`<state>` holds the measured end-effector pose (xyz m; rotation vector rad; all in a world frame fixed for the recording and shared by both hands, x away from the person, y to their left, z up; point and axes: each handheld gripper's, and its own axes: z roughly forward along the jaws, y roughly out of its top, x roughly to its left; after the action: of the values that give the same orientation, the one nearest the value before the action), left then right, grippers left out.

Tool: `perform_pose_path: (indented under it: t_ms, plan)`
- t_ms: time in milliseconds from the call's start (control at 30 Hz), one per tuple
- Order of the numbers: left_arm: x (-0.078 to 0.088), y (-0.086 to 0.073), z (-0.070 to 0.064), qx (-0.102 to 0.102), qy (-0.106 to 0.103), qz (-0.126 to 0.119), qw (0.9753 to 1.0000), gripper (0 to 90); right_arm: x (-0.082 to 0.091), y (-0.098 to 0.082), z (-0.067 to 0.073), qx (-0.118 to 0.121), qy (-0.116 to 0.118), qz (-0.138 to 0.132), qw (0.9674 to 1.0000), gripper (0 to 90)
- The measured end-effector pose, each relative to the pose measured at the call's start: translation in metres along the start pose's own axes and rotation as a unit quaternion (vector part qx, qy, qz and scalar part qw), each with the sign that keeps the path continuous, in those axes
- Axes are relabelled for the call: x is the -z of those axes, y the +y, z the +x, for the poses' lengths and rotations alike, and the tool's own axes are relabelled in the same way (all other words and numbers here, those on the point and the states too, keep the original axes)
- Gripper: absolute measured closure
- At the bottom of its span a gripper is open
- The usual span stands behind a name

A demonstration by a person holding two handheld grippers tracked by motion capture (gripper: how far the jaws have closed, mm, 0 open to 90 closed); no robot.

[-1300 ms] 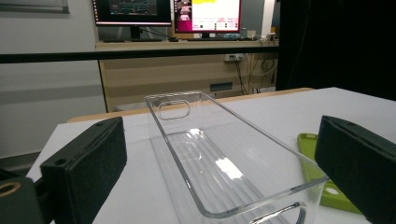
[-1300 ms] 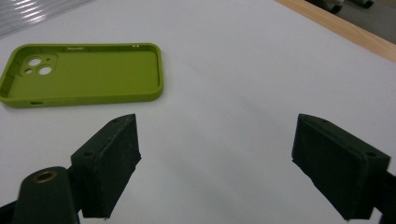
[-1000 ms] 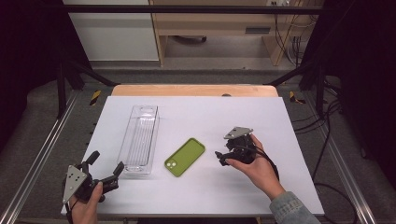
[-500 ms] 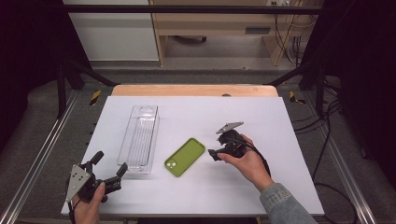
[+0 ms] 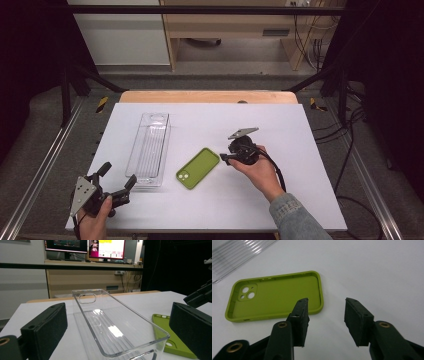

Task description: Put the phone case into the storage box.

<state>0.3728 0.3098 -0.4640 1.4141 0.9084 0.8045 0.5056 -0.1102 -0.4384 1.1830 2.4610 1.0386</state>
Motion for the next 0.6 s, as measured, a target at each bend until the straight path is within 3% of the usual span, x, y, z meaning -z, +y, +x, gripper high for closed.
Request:
perform_pose_path:
  t_ms: [400,600]
  plan:
    - [0.000,0.000,-0.001,-0.004,-0.002,0.007,1.0000,1.2,-0.010,0.002,-0.001,-0.006,0.002,-0.016,0.9998,66.1]
    - [-0.001,0.000,-0.002,-0.006,-0.004,0.008,0.9999,1.2,-0.019,0.004,0.001,-0.009,0.012,-0.013,0.9998,69.9]
